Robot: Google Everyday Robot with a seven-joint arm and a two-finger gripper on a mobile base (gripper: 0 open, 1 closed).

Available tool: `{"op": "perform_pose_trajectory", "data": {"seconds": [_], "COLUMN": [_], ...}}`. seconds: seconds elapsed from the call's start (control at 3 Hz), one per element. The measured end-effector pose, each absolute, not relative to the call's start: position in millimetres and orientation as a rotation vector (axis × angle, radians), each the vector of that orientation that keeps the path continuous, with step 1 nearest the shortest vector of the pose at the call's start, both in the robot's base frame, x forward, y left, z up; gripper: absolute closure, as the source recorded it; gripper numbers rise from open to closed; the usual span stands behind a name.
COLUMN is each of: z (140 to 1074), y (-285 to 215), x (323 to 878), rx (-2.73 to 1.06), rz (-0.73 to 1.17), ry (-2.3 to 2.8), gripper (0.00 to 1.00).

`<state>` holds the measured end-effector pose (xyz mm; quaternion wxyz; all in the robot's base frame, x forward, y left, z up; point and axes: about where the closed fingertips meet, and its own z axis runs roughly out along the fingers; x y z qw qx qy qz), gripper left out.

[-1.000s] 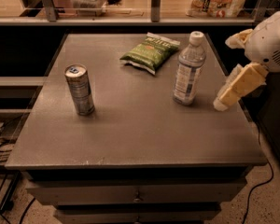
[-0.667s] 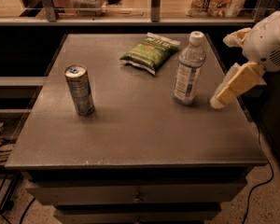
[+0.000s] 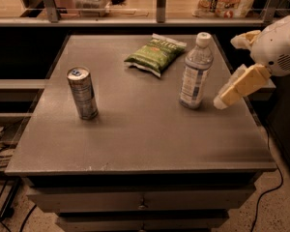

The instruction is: Knock blue plastic bottle over

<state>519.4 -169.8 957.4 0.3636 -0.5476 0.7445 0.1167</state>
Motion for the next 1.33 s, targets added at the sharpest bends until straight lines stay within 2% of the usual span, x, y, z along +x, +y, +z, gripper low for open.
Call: {"op": "perform_pose_trajectory", "data": {"seconds": [1.33], "z": [938], "y": [-128], "x": [553], "rx": [-1.337], "rz": [0.483], "ry": [1.828], "gripper": [0.00]}}
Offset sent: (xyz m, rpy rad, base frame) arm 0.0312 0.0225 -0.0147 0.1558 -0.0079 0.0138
